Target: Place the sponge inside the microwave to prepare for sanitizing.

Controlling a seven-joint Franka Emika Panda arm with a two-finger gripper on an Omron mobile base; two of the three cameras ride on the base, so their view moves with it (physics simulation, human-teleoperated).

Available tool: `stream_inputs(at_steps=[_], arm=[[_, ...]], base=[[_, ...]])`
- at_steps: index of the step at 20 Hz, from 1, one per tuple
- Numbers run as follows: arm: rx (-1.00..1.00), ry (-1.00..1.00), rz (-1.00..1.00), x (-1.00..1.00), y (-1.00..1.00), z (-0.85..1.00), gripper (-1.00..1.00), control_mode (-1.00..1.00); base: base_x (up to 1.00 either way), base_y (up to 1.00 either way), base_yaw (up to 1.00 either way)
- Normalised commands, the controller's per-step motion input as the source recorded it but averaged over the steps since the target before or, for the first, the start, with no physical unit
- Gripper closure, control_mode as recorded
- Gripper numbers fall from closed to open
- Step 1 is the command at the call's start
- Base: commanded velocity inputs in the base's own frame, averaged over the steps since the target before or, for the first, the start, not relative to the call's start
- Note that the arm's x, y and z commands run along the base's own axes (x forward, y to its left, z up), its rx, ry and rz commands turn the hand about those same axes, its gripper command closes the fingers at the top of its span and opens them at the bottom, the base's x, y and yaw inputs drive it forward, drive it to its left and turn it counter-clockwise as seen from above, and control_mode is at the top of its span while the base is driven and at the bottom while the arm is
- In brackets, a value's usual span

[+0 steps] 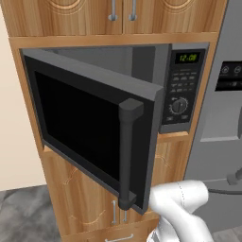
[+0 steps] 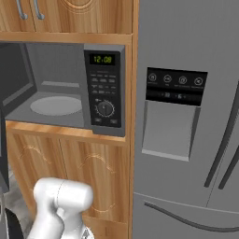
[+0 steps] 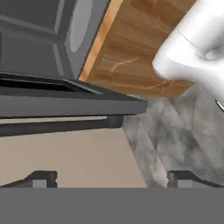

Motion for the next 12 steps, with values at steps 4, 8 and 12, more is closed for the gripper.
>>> stream_inputs(at_steps=[4,8,12], arm=[[0.6,0.14,0.13,0.44,-0.98,0.0,-1.0,-1.0],[0.29,0.29,0.24,0.95,-0.46,0.0,-1.0,-1.0],[0.04,0.06,0.25,0.67,0.17,0.0,-1.0,-1.0]], base=[[0.0,0.0,0.0],[0.0,0.0,0.0],[0.0,0.0,0.0]])
